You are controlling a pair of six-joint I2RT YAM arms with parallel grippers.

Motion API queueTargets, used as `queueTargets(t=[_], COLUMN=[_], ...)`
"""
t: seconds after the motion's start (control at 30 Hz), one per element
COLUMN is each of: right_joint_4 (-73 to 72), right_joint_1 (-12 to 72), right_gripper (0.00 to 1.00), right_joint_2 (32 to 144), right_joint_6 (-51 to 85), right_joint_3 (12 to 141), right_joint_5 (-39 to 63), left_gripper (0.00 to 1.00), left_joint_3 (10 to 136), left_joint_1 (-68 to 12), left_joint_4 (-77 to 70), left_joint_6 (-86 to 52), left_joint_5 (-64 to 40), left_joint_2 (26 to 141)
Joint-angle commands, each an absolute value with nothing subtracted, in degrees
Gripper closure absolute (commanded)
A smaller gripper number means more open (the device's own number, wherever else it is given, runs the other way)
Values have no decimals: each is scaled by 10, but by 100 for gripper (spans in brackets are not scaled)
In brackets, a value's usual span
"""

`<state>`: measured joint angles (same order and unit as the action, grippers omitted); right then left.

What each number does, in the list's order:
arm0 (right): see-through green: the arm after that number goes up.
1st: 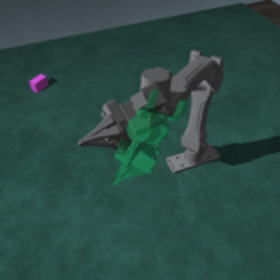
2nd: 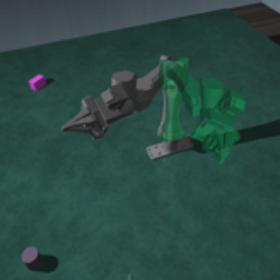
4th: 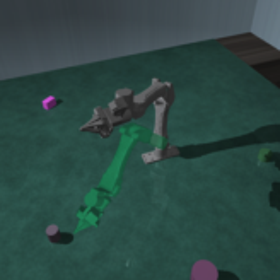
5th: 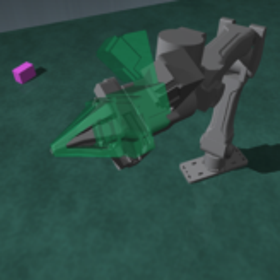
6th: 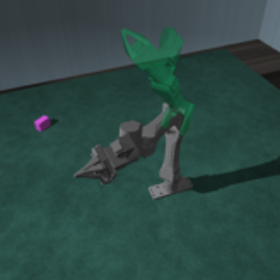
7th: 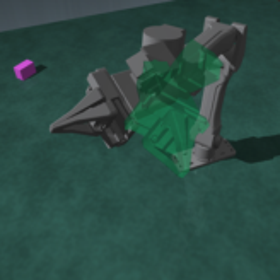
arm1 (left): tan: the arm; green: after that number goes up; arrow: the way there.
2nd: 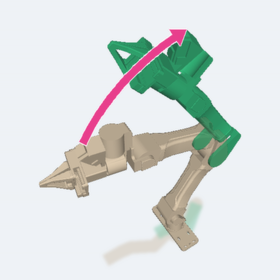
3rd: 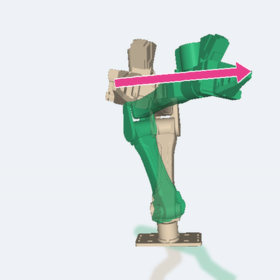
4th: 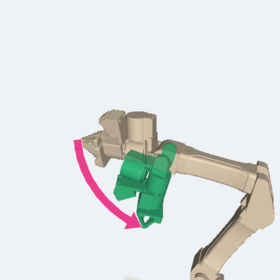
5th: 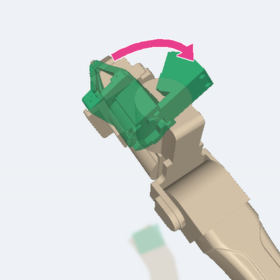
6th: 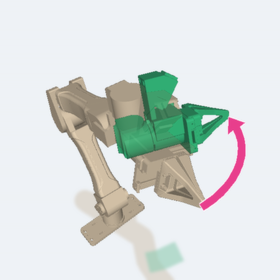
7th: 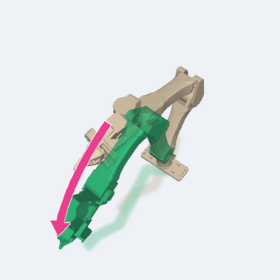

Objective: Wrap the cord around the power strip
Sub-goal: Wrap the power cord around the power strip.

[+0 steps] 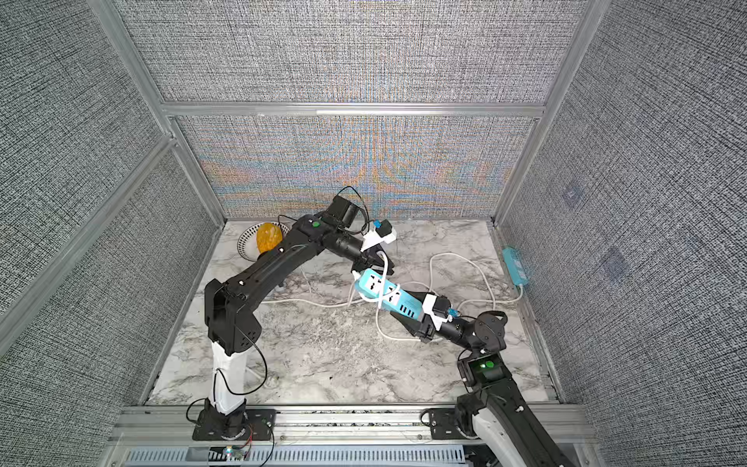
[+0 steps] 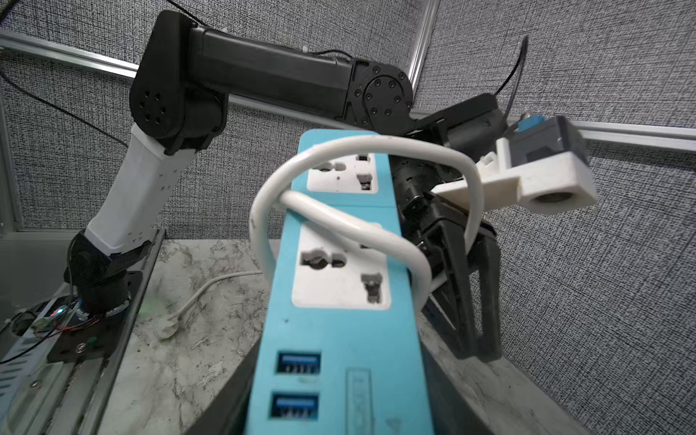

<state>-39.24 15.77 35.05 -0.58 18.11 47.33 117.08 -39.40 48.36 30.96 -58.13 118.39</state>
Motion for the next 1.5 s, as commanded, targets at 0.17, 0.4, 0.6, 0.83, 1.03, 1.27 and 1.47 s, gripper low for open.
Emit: queueTargets(t=[0.17, 0.4, 0.6, 0.83, 1.03, 1.27, 1.47], right_joint_4=[-511, -546, -548, -529, -526, -515, -496], right_joint_1=[146, 135, 130, 130, 130, 130, 130], right_gripper=[100, 100, 100, 100, 100, 100, 100], right_joint_2=[334, 309, 292, 268, 261, 252, 235], right_joint_6=[43, 63, 61, 47, 31, 13, 7], right_joint_3=[155, 128, 118, 109, 106, 113, 114], right_joint_5=[411, 351, 304, 214, 157, 136, 119], left_gripper=[73, 72, 72, 72, 72, 75, 77], left_joint_3=[1097, 1063, 1024, 984, 967, 940, 939], left_joint_1=[-395, -399, -406, -412, -421, -423, -424], left_joint_4=[415, 405, 384, 367, 354, 307, 270], left_joint_6=[252, 242, 224, 211, 199, 145, 102], left_joint_5=[-625, -617, -611, -599, -584, -509, -475], left_joint_2=[1167, 1162, 1161, 1152, 1150, 1144, 1128])
